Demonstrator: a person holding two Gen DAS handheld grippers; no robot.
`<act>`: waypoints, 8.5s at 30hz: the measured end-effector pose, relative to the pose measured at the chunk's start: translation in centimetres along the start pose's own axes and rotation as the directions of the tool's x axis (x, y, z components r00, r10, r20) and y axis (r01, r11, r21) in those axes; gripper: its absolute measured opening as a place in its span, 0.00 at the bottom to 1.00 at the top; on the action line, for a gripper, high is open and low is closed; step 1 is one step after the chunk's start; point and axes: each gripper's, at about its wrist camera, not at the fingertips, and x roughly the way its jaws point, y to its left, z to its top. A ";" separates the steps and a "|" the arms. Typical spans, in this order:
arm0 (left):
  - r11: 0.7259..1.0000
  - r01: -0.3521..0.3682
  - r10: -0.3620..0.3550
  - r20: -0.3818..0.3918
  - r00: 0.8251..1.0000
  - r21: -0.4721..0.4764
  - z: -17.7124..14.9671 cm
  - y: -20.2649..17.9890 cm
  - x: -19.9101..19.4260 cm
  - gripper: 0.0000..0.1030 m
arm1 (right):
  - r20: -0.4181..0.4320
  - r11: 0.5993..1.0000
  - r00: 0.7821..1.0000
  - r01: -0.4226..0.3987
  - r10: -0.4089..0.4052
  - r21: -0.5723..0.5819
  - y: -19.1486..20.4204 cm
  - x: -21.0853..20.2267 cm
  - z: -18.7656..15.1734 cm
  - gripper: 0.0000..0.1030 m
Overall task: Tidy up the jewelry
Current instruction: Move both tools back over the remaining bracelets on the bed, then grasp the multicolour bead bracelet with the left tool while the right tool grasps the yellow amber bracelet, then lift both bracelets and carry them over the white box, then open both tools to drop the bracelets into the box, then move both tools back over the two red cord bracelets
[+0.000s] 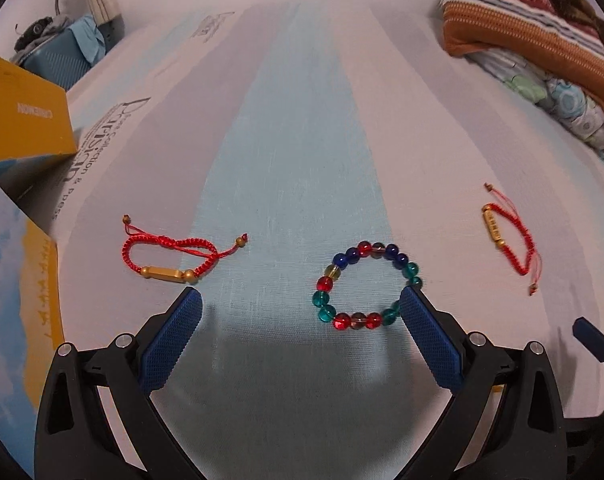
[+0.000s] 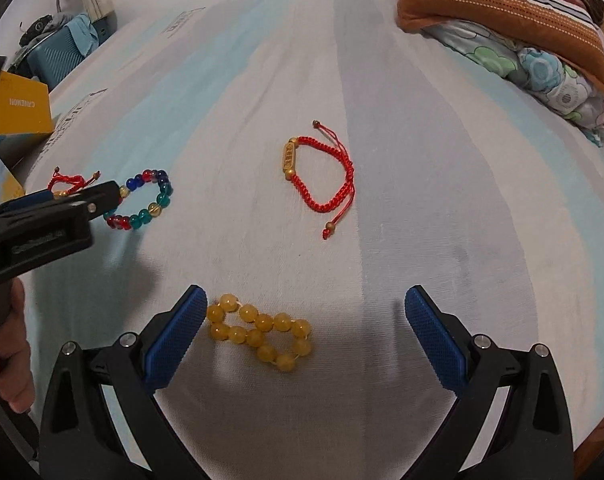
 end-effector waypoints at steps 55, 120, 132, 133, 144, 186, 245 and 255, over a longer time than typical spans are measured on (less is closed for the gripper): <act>0.996 0.072 -0.075 -0.052 0.996 -0.056 -0.1 0.7 0.6 0.10 | -0.008 0.995 0.997 -0.071 0.071 0.077 -1.9 -0.7 -1.0 0.09; 0.993 0.115 -0.114 0.125 0.986 0.006 -4.4 4.1 -18.7 0.09 | 0.163 0.987 0.980 -0.128 0.111 0.094 0.7 -15.7 -2.4 0.09; 0.996 0.086 -0.078 0.175 0.981 -0.037 -4.5 8.1 -21.8 0.09 | 0.201 0.991 0.972 -0.132 0.123 0.031 5.7 -19.1 -0.2 0.09; 0.995 0.089 -0.080 0.178 0.981 -0.045 -4.4 8.4 -22.0 0.09 | 0.203 0.991 0.971 -0.131 0.124 0.024 6.3 -19.2 0.0 0.09; 0.988 0.092 -0.063 0.216 0.974 -0.126 -4.6 14.6 -24.6 0.09 | 0.200 0.989 0.969 -0.138 0.147 -0.061 13.7 -19.4 1.6 0.09; 0.905 -0.129 0.155 0.033 0.987 -0.405 -13.0 36.6 -19.9 0.09 | 0.045 0.890 0.952 -0.267 0.304 -0.370 40.3 -12.9 0.3 0.09; 0.938 -0.147 0.201 0.148 0.968 -0.315 -6.1 25.0 -18.7 0.94 | 0.203 0.966 0.966 -0.112 0.160 -0.232 25.1 -13.3 3.6 0.93; 0.971 -0.101 0.140 0.173 0.975 -0.217 -1.9 16.4 -16.1 0.94 | 0.210 0.990 0.974 -0.056 0.083 -0.131 15.8 -11.7 5.6 0.93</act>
